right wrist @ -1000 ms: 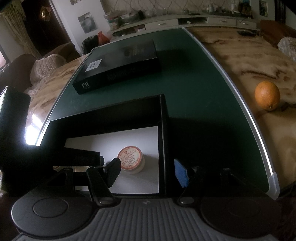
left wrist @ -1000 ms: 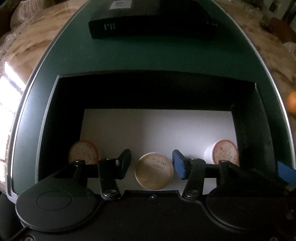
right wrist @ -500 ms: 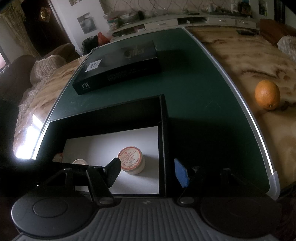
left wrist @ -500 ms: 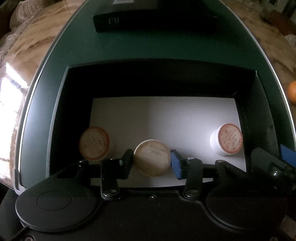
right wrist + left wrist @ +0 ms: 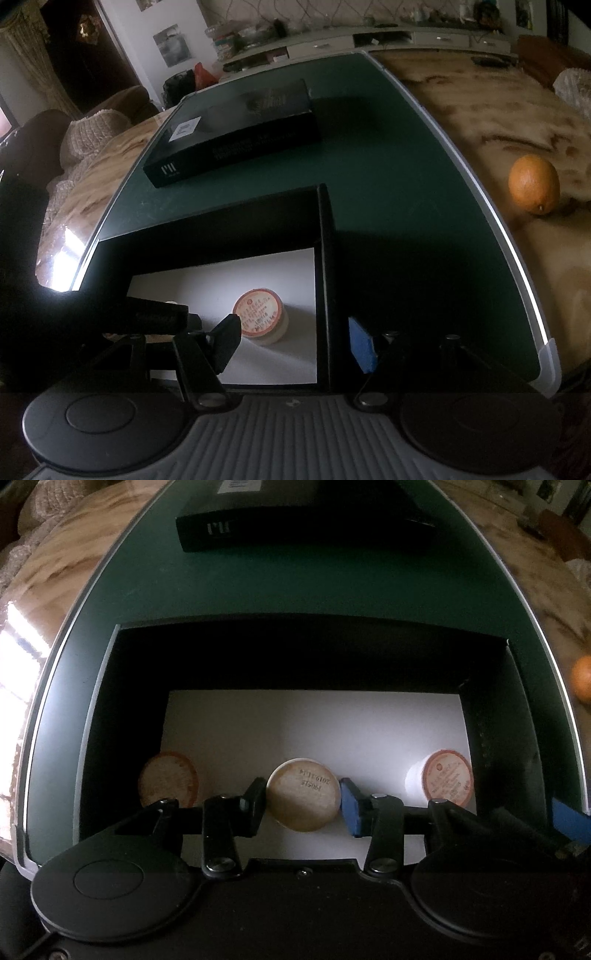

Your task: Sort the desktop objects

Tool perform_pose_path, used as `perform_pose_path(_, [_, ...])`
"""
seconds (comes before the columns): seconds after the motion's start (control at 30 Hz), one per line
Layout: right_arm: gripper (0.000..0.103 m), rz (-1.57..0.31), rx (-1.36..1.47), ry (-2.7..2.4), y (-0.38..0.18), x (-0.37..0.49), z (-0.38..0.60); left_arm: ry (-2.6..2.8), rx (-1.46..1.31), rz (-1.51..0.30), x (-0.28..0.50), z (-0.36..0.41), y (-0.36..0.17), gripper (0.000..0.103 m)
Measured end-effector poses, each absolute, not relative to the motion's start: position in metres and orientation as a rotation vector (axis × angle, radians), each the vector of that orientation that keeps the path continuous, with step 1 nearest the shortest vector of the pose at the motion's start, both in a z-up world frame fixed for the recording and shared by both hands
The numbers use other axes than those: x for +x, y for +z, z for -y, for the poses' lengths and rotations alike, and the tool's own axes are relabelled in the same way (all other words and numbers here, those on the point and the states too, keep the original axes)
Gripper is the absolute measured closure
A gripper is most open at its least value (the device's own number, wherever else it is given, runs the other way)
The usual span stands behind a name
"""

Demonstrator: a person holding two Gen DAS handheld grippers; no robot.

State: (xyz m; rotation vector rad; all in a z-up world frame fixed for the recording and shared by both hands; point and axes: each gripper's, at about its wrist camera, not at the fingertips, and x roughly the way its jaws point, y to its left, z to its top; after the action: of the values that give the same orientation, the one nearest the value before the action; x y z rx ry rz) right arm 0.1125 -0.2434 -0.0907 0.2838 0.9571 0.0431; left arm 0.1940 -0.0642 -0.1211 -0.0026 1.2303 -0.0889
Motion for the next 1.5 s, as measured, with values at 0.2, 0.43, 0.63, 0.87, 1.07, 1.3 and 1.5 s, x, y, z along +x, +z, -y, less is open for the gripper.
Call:
perform_pose_path(0.2, [0.037, -0.959, 0.286, 0.045, -0.091, 0.112, 0.244, -0.102, -0.004, -1.226, 0.195, 0.064, -0.121, 0.058])
perform_pose_path(0.43, [0.035, -0.956, 0.265, 0.047, -0.084, 0.108, 0.241, -0.119, 0.013, -1.214, 0.186, 0.064, -0.108, 0.034])
perform_pose_path(0.63, [0.025, -0.929, 0.232, 0.058, -0.063, 0.097, 0.228, -0.089, 0.063, -1.15, 0.159, 0.056, -0.071, 0.015])
perform_pose_path(0.87, [0.018, -0.93, 0.176, 0.063, -0.049, 0.082, 0.201, 0.015, 0.085, -1.137, 0.125, 0.024, -0.052, 0.008])
perform_pose_path(1.07, [0.018, -0.994, 0.167, 0.027, -0.051, 0.076, 0.183, 0.065, 0.067, -1.182, 0.111, -0.004, -0.057, 0.008])
perform_pose_path(1.3, [0.018, -1.037, 0.177, 0.009, -0.046, 0.071, 0.176, 0.056, 0.023, -1.188, 0.102, -0.018, -0.052, 0.008])
perform_pose_path(1.5, [0.017, -1.026, 0.162, 0.011, -0.039, 0.067, 0.17, 0.033, 0.02, -1.182, 0.097, -0.014, -0.049, 0.008])
